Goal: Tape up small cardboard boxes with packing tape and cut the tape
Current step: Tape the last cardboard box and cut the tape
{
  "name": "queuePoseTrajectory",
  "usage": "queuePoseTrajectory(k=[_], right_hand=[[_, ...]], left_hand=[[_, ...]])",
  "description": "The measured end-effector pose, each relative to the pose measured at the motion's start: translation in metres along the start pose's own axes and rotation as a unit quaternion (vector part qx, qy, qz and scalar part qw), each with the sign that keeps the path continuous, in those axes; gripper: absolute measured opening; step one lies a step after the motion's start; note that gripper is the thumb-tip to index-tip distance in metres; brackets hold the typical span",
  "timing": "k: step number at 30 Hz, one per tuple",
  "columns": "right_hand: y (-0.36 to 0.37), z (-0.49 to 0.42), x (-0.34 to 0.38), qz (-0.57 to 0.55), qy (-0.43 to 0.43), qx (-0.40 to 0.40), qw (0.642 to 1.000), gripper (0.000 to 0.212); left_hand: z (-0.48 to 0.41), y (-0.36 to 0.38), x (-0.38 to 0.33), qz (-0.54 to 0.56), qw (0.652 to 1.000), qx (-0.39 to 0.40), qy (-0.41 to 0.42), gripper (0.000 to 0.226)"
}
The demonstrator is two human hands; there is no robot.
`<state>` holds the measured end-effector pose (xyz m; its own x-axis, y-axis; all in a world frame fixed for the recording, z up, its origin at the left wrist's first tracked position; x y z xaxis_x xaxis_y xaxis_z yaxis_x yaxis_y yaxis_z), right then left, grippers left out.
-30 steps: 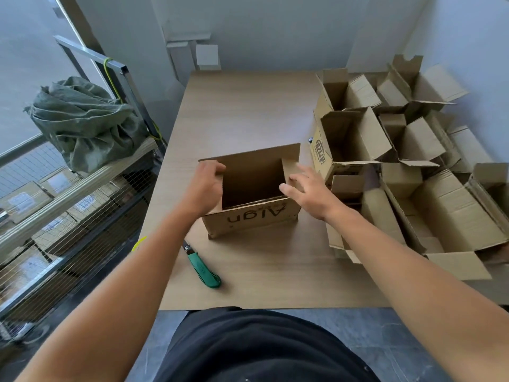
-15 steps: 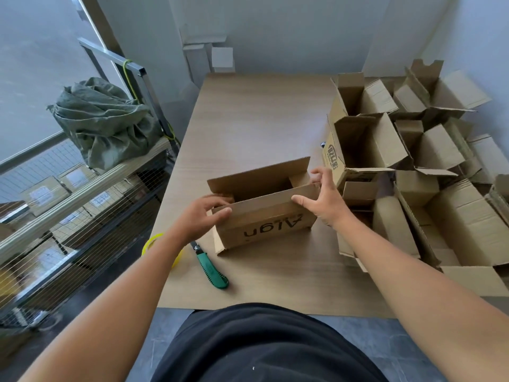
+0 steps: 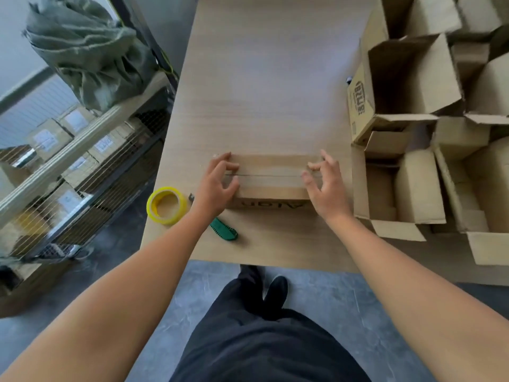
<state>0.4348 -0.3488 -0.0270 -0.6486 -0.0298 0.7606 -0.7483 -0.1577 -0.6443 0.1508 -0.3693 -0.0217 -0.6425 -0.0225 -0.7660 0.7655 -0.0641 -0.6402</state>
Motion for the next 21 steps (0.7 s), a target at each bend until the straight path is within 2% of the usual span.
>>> queuePoseTrajectory(k=[2,4,8,11,13,15,16,17,19,21], right_hand=[[0.000,0.002,0.008,0.130,-0.041,-0.035,0.990,0.026],[0.006,-0.002,0.023,0.250,-0.092,-0.038,0.963,0.027],[0.055,-0.018,0.059,0.290,-0.083,0.140,0.943,0.065],[0.088,-0.015,0.078,0.356,-0.067,0.173,0.916,0.065],[0.095,-0.009,0.084,0.365,-0.061,0.177,0.912,0.065],[0.098,-0.003,0.085,0.371,-0.062,0.177,0.910,0.066],[0.100,-0.003,0.086,0.374,-0.060,0.172,0.909,0.066],[0.101,-0.003,0.088,0.374,-0.053,0.169,0.910,0.065],[0.106,-0.004,0.097,0.356,-0.033,0.163,0.920,0.063],[0.113,0.000,0.109,0.320,-0.021,0.153,0.935,0.059]], left_hand=[[0.005,0.008,0.005,-0.029,0.999,0.012,0.020,0.023],[0.002,0.009,0.006,-0.039,0.999,0.015,0.023,0.024],[-0.020,0.008,-0.005,-0.038,0.998,0.047,0.025,0.025],[-0.016,-0.008,-0.005,0.015,0.998,0.055,0.013,0.027],[0.005,-0.041,0.022,0.047,0.997,-0.024,-0.061,0.036],[0.046,-0.078,0.072,-0.002,0.978,-0.106,-0.179,0.044],[0.066,-0.089,0.096,-0.047,0.971,-0.100,-0.212,0.046],[0.082,-0.093,0.115,-0.101,0.969,-0.051,-0.220,0.049],[0.102,-0.085,0.143,-0.219,0.953,0.093,-0.186,0.050],[0.108,-0.083,0.158,-0.293,0.939,0.131,-0.125,0.039]])
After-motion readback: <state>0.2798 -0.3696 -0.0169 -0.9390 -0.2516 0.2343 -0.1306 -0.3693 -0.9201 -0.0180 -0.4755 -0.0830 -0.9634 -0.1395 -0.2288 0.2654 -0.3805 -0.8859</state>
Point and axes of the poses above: each hand's wrist, its own z-axis away from the middle knuckle, its own y-axis out of the palm, x = y × z, the point moved 5 cm from there along -z, towards the middle knuckle, and after that the axes turned 6 degrees about x, right-handed, at the moved point
